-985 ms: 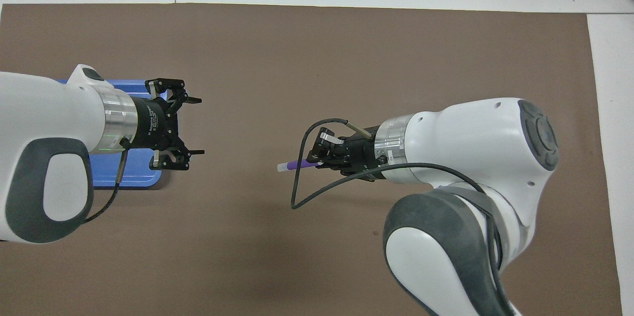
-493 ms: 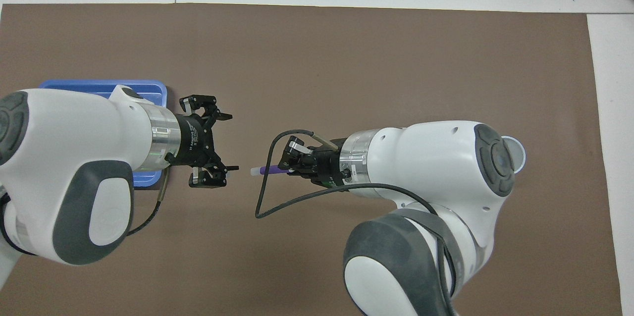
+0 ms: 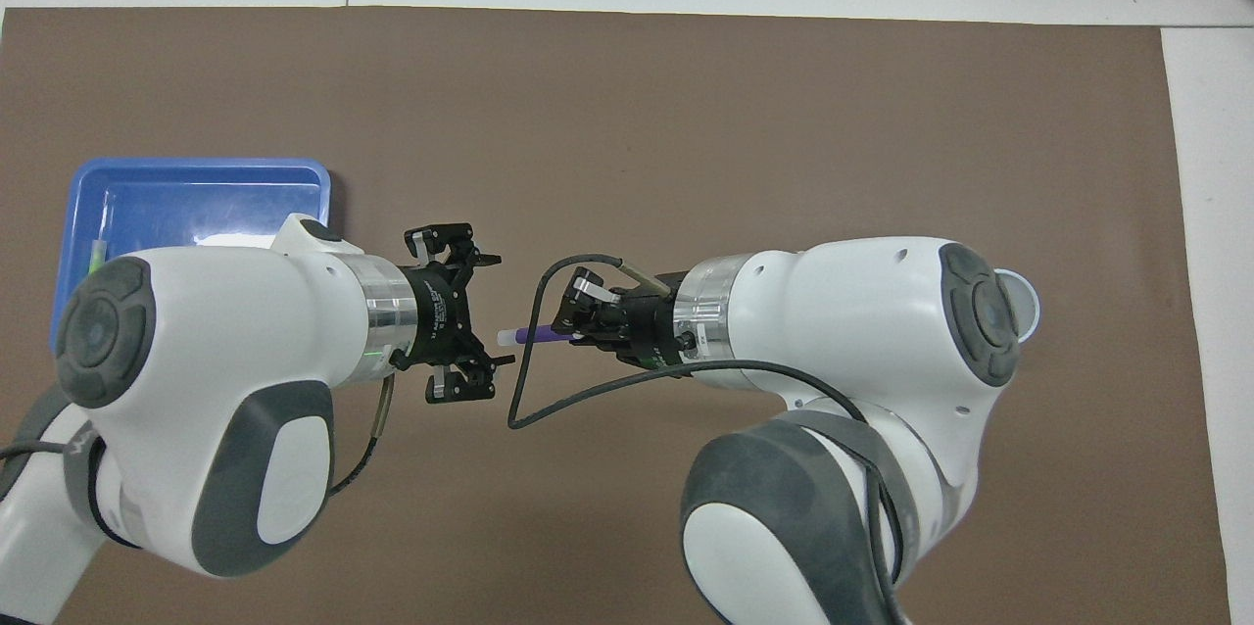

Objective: Right arm passes pens to left for tray arrangement
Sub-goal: 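Close the left gripper on the purple pen while the right gripper releases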

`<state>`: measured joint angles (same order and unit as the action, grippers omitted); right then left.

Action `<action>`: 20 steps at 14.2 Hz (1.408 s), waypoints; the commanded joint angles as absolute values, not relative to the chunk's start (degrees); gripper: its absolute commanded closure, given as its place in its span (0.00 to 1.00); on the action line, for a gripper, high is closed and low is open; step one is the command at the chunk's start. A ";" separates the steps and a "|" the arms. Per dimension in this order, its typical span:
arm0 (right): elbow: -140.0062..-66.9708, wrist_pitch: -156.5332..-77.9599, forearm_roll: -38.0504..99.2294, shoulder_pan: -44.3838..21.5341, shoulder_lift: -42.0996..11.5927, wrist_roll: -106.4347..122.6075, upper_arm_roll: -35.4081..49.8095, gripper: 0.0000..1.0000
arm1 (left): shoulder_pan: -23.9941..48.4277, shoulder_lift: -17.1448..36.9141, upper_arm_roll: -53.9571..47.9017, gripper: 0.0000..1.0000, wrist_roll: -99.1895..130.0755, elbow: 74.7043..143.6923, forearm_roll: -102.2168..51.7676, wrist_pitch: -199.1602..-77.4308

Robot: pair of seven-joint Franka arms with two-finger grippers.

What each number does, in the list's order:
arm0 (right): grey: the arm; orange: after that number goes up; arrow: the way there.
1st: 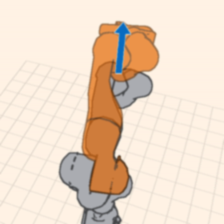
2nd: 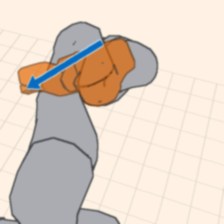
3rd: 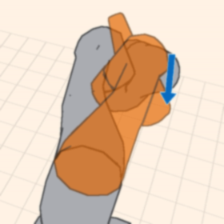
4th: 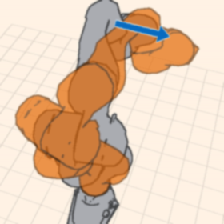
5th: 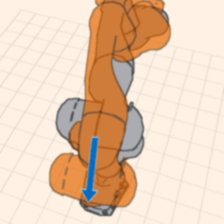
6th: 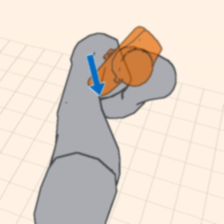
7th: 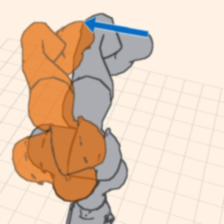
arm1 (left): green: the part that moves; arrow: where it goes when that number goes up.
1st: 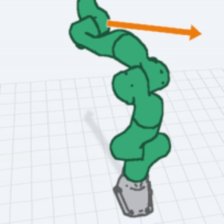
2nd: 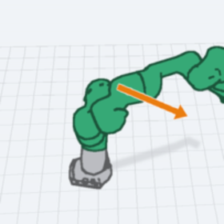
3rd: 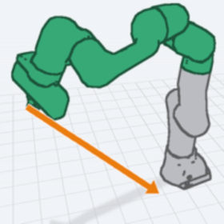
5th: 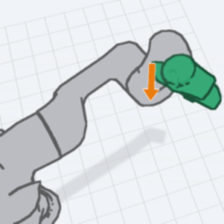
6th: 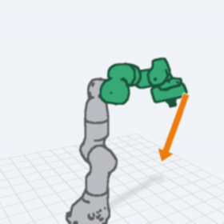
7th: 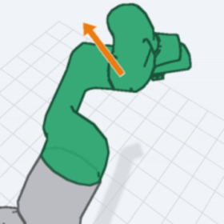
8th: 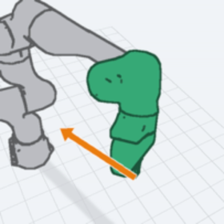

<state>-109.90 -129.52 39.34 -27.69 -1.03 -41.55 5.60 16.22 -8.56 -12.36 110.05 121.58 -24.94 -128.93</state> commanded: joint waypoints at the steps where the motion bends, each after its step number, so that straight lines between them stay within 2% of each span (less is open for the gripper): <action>1: -110.21 -130.25 40.87 -27.69 -0.97 -41.75 5.71 1.00 | 17.67 -10.81 -11.60 0.08 111.36 124.45 -26.10 -131.66; 2: -110.21 -130.17 40.87 -27.69 -0.97 -41.75 5.71 1.00 | 17.67 -10.81 -11.60 0.16 111.36 124.45 -26.10 -131.66; 4: -110.21 -130.17 40.87 -27.69 -0.97 -41.75 5.71 1.00 | 18.45 -10.81 -11.60 0.46 111.36 124.45 -26.19 -131.66; 5: -110.21 -130.17 40.87 -27.69 -0.97 -41.75 5.63 1.00 | 18.63 -10.81 -11.60 0.55 111.36 124.45 -26.19 -131.66; 8: -110.21 -130.08 40.87 -27.69 -0.97 -41.75 5.63 1.00 | 19.25 -10.90 -11.51 0.57 111.44 124.45 -26.19 -131.66; 10: -110.21 -130.08 40.87 -27.69 -0.97 -41.75 5.71 1.00 | 19.25 -10.90 -11.51 0.53 111.53 124.54 -26.19 -132.27; 13: -110.21 -130.08 40.87 -27.69 -0.97 -41.66 5.71 1.00 | 19.42 -10.99 -11.60 0.53 111.88 125.24 -26.19 -133.42; 14: -110.21 -130.08 40.87 -27.69 -0.97 -41.66 5.63 1.00 | 19.68 -11.07 -11.60 0.60 111.88 125.42 -26.19 -133.33; 15: -110.21 -130.08 40.87 -27.69 -0.97 -41.57 5.63 1.00 | 19.77 -11.34 -11.60 0.74 111.88 125.68 -26.19 -133.42; 16: -110.21 -130.08 40.87 -27.60 -0.97 -41.49 5.62 1.00 | 19.78 -11.42 -11.60 0.80 111.88 125.77 -26.19 -133.42; 18: -110.21 -129.99 40.87 -27.60 -0.97 -41.40 5.71 1.00 | 19.78 -11.51 -11.60 1.00 111.97 125.86 -26.19 -132.98; 20: -110.21 -130.08 40.87 -27.60 -0.97 -41.40 5.63 1.00 | 19.78 -11.51 -11.60 1.00 112.23 125.86 -26.19 -132.45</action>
<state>-109.91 -130.35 39.37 -27.58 -1.34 -41.55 5.39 19.14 -10.01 -12.35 111.28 124.18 -25.28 -131.74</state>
